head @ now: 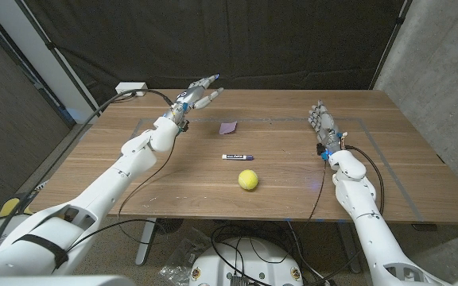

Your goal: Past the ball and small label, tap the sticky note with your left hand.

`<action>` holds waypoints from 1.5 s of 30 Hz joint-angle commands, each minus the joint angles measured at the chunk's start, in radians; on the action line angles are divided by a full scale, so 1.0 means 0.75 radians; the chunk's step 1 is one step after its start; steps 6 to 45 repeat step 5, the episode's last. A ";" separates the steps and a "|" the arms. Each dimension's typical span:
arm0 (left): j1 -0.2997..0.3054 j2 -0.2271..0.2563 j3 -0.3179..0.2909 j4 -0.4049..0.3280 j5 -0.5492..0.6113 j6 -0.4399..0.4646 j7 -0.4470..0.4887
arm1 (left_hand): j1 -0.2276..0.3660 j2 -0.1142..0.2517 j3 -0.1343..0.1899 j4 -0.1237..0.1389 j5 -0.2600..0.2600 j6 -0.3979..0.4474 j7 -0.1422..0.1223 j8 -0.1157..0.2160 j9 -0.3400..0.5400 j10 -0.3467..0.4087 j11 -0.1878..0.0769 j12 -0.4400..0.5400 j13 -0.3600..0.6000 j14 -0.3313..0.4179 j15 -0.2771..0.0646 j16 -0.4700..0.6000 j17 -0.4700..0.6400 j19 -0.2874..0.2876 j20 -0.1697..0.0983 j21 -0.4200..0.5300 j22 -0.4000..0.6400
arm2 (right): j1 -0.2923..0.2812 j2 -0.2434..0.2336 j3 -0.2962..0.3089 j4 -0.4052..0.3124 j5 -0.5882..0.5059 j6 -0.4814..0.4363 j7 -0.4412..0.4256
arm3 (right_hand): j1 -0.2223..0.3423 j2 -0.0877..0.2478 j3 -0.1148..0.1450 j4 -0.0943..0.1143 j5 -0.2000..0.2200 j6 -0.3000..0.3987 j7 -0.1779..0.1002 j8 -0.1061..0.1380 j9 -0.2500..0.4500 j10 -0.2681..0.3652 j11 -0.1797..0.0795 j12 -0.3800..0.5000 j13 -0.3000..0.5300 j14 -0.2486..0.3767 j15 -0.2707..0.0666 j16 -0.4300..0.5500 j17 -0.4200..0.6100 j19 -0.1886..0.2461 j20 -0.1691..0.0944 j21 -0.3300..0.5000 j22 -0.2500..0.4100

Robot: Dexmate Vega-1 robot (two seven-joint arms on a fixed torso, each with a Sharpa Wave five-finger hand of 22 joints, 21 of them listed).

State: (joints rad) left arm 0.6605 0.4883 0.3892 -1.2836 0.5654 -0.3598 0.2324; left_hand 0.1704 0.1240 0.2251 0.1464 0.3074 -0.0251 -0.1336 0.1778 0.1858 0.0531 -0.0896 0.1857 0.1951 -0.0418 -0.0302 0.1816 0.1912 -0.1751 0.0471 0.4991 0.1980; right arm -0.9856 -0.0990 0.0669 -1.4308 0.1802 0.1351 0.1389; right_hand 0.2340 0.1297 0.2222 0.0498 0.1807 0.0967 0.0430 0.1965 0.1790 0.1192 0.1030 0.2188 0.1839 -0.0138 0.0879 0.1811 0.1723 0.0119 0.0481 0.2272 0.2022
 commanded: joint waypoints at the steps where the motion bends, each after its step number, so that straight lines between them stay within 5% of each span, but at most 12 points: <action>1: 0.023 -0.037 -0.109 0.107 -0.194 -0.175 -0.105 | -0.006 -0.011 -0.007 0.006 -0.006 -0.006 0.060 0.010 0.000 -0.008 -0.001 0.008 0.000 -0.014 -0.050 0.006 0.001 -0.008 0.014 -0.005 0.002 | -0.091 0.042 -0.071 -0.152 -0.047 -0.026 -0.059 | -0.012 0.000 -0.002 0.000 0.001 0.015 0.002 0.007 0.006 0.017 -0.001 0.012 0.002 0.011 0.001 0.009 0.003 0.010 0.004 0.008 0.002; 5: 0.034 -0.037 -0.132 0.121 -0.214 -0.194 -0.136 | -0.008 -0.011 -0.009 0.006 -0.009 -0.020 0.090 0.008 -0.001 -0.019 0.006 0.007 -0.001 -0.024 -0.045 0.004 0.000 -0.014 0.022 -0.008 0.002 | -0.112 0.053 -0.088 -0.190 -0.051 -0.024 -0.073 | -0.012 0.000 -0.001 0.000 0.002 0.014 0.001 0.005 0.006 0.017 0.000 0.011 0.002 0.012 0.001 0.008 0.003 0.011 0.006 0.009 0.002; 45: 0.034 -0.037 -0.132 0.121 -0.214 -0.194 -0.136 | -0.008 -0.011 -0.009 0.006 -0.009 -0.020 0.090 0.008 -0.001 -0.019 0.006 0.007 -0.001 -0.024 -0.045 0.004 0.000 -0.014 0.022 -0.008 0.002 | -0.112 0.053 -0.088 -0.190 -0.051 -0.024 -0.073 | -0.012 0.000 -0.001 0.000 0.002 0.014 0.001 0.005 0.006 0.017 0.000 0.011 0.002 0.012 0.001 0.008 0.003 0.011 0.006 0.009 0.002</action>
